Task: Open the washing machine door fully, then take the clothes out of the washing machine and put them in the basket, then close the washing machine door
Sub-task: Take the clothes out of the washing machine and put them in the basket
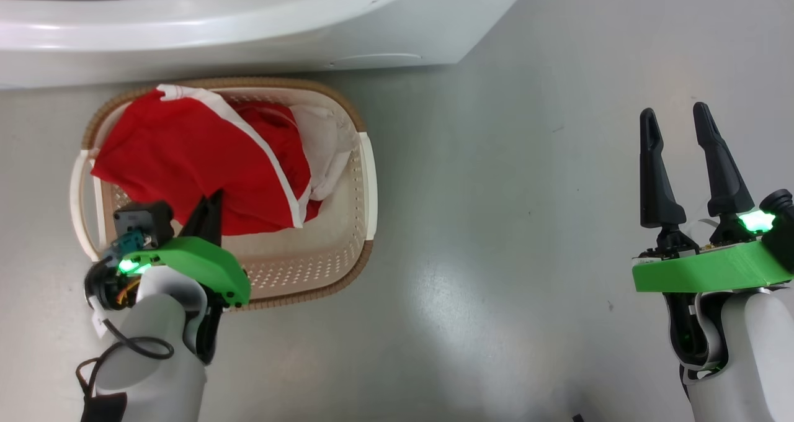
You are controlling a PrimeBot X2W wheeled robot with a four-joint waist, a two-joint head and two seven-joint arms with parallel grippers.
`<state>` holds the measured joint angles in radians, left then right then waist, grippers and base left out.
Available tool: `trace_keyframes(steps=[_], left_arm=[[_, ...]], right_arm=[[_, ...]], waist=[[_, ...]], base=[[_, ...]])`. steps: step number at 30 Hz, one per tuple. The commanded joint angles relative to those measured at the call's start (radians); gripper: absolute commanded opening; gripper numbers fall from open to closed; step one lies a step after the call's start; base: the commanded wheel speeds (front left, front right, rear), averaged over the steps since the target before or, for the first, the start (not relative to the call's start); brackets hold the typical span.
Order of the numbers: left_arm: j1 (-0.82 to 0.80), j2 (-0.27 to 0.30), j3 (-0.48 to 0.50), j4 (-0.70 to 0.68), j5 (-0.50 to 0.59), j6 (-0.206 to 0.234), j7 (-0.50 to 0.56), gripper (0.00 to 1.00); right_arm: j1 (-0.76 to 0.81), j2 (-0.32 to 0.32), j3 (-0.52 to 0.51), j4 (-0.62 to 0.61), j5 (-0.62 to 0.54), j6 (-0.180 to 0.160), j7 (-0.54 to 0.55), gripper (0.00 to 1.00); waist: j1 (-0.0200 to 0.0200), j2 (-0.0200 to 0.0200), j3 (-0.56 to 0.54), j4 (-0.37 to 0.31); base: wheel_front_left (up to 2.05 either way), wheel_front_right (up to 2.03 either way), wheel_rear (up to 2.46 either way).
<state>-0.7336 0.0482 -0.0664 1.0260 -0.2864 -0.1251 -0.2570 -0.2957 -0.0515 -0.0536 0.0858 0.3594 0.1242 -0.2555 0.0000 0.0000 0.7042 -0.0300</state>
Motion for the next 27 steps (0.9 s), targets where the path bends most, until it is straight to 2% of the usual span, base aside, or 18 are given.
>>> trace_keyframes(steps=[1,2,16,27], left_arm=[[0.048,0.031,0.025,-0.020,-0.006,-0.006,-0.005,0.98],[0.053,0.030,0.028,-0.027,-0.005,-0.006,-0.005,1.00],[0.134,0.031,0.062,-0.139,0.018,-0.006,-0.005,1.00],[0.228,0.033,0.078,-0.323,0.033,-0.006,-0.005,1.00]], right_arm=[[0.014,0.001,0.018,-0.018,-0.008,0.007,-0.006,1.00],[0.015,0.001,0.019,-0.016,-0.008,0.007,-0.006,1.00],[0.058,0.001,0.032,0.020,-0.010,0.007,-0.006,1.00],[0.118,0.001,0.024,0.038,-0.021,0.007,-0.006,1.00]], waist=[[0.0000,0.0000,-0.018,0.002],[0.0000,0.0000,-0.026,0.003],[0.0000,0.0000,-0.186,0.010],[0.0000,0.0000,-0.306,0.021]], base=[[0.00,0.00,0.00],[0.00,0.00,0.00],[0.00,0.00,0.00],[0.00,0.00,0.00]])
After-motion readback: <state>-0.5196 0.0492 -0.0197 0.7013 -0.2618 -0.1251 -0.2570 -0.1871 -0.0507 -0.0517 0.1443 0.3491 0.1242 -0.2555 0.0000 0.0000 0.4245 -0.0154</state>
